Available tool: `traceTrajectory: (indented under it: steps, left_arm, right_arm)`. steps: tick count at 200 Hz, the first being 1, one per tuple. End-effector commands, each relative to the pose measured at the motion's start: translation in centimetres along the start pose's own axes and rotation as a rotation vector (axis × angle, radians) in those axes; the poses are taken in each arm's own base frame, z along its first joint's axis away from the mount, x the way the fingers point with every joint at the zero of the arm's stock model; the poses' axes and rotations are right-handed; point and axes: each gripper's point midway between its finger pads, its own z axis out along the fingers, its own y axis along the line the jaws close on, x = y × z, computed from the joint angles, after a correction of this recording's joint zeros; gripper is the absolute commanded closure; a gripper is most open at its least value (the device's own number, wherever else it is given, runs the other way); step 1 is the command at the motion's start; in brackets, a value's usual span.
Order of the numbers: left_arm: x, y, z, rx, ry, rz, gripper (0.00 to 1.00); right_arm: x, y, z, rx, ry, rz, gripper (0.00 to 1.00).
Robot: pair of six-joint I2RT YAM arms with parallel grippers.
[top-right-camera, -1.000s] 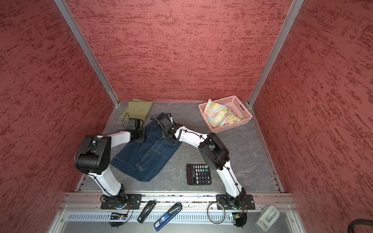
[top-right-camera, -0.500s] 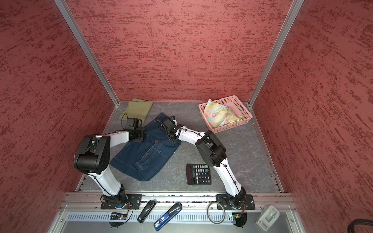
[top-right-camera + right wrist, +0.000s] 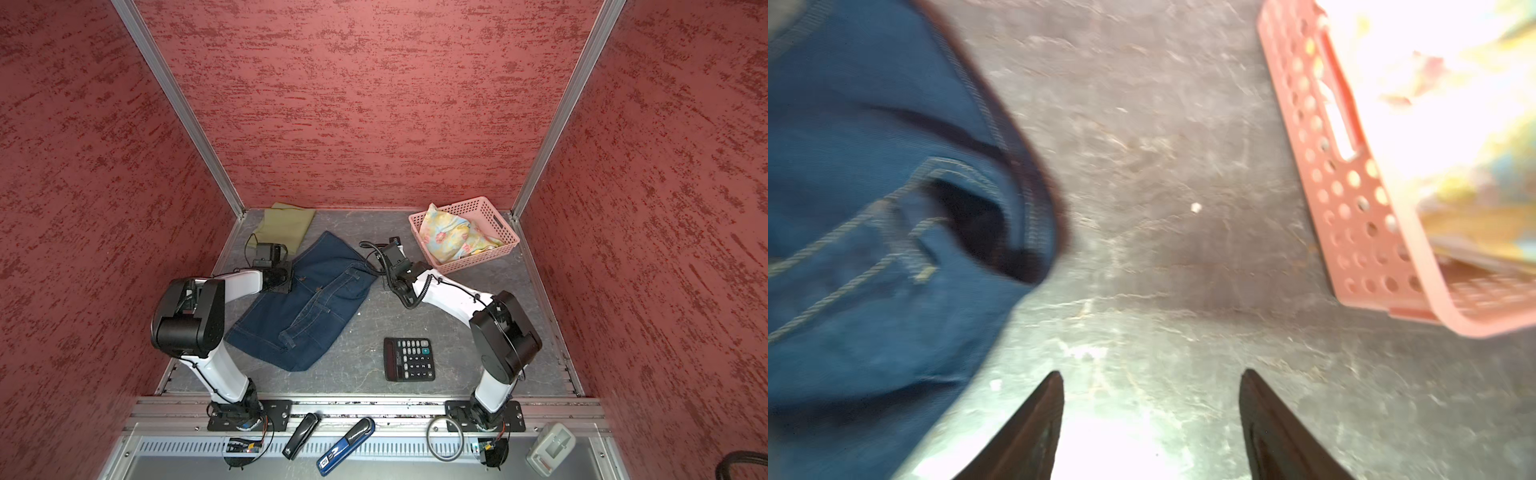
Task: Fold and stack skirts
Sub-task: Smooth out the skirt at the center of the table.
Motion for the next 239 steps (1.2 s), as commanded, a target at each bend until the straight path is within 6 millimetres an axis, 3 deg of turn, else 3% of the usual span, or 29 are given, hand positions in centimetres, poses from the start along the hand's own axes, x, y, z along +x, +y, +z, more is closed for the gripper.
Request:
traceTrajectory:
  steps: [1, 26, 62, 122, 133, 141, 145, 155, 181, 208, 239]
  left_arm:
    - [-0.4, 0.7, 0.6, -0.011, -0.018, -0.012, 1.0]
    - [-0.1, 0.7, 0.6, -0.005, -0.016, -0.023, 1.0]
    - [0.3, 0.8, 0.9, 0.0, -0.006, -0.028, 1.0]
    - [0.8, 0.3, 1.2, 0.015, 0.011, -0.029, 1.0]
    - [0.8, 0.4, 1.3, 0.013, 0.013, -0.03, 1.0]
    - [0.9, 0.4, 1.4, 0.013, 0.016, -0.032, 1.0]
    - [1.0, 0.4, 1.4, 0.015, 0.018, -0.03, 1.0]
    - [1.1, 0.5, 1.5, 0.012, 0.021, -0.031, 1.0]
    - [1.1, 0.4, 1.4, 0.016, 0.021, -0.032, 1.0]
    - [0.7, 0.2, 1.2, 0.025, 0.018, -0.041, 1.0]
    - [0.0, 0.1, 1.0, 0.035, 0.014, -0.051, 1.0]
  right_arm:
    - [-2.8, 4.7, -0.9, -0.167, -0.052, 0.024, 0.31]
    - [-3.3, 10.2, -0.4, -0.27, -0.018, 0.036, 0.32]
    - [-0.9, 17.1, 0.9, -0.37, 0.024, -0.016, 0.31]
    - [3.2, 21.2, 4.6, -0.423, 0.114, -0.094, 0.27]
    - [4.1, 21.4, 5.6, -0.413, 0.134, -0.103, 0.3]
    - [4.5, 21.4, 6.3, -0.401, 0.147, -0.113, 0.42]
    - [4.6, 21.3, 6.6, -0.388, 0.146, -0.118, 0.53]
    - [4.1, 21.0, 6.7, -0.364, 0.13, -0.125, 1.0]
    - [0.3, 19.5, 4.2, -0.345, 0.003, -0.107, 1.0]
    - [-3.0, 17.0, -0.1, -0.356, -0.147, -0.088, 1.0]
    - [-3.7, 11.7, -4.5, -0.344, -0.274, -0.018, 1.0]
